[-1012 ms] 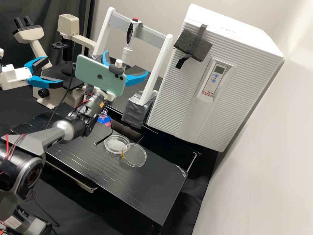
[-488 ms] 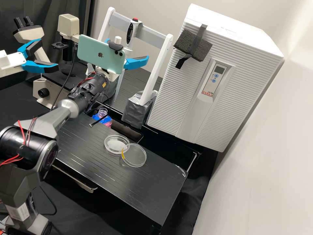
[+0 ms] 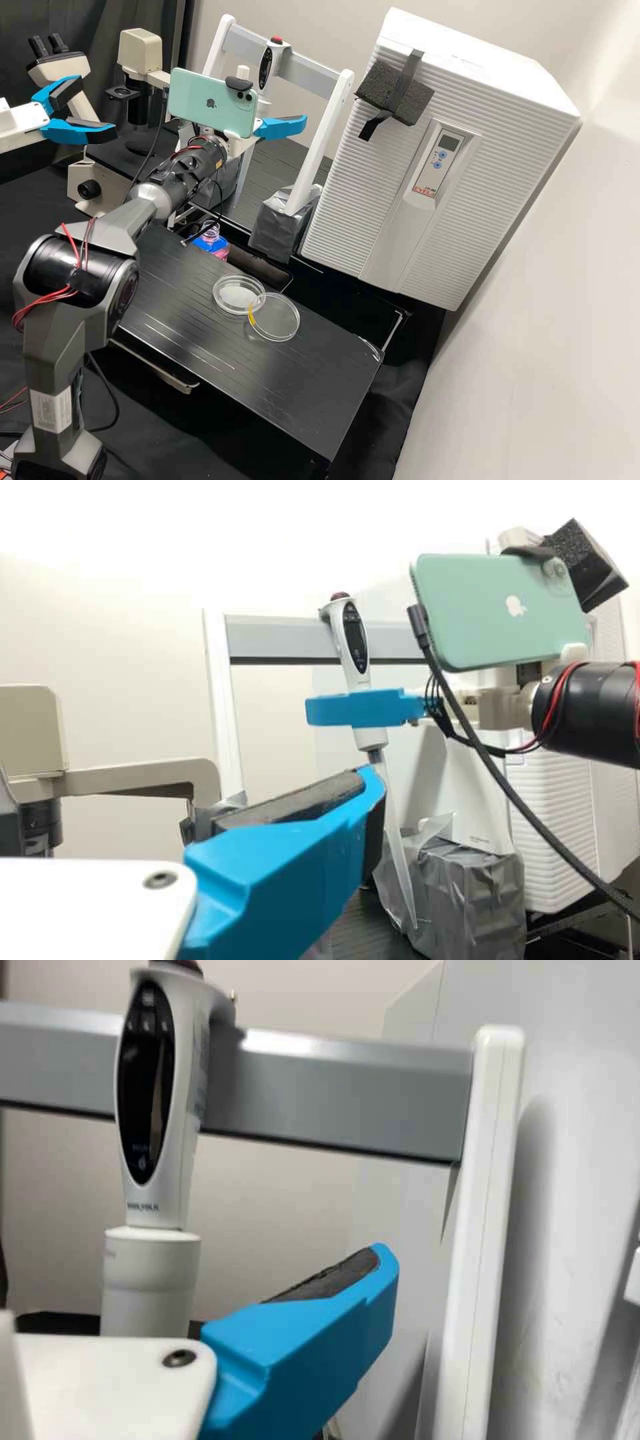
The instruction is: Use the pipette
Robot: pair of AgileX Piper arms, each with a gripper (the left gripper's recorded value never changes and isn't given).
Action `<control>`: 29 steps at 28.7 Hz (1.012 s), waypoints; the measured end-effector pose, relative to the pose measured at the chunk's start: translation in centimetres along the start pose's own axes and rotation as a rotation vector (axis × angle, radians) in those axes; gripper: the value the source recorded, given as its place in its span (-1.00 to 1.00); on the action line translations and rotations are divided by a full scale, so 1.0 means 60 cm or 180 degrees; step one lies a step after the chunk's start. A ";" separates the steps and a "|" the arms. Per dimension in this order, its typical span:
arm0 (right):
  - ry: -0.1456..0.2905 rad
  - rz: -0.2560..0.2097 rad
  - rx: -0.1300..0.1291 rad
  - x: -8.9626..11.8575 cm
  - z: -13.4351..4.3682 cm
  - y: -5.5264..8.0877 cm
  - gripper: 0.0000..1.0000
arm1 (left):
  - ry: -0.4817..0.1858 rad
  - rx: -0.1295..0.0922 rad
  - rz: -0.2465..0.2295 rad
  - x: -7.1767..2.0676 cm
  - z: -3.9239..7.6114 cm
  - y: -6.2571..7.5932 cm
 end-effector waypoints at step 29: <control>0.0014 -0.0010 -0.0031 0.006 -0.004 0.001 -1.00 | -0.0005 -0.0005 0.0021 0.003 0.000 0.003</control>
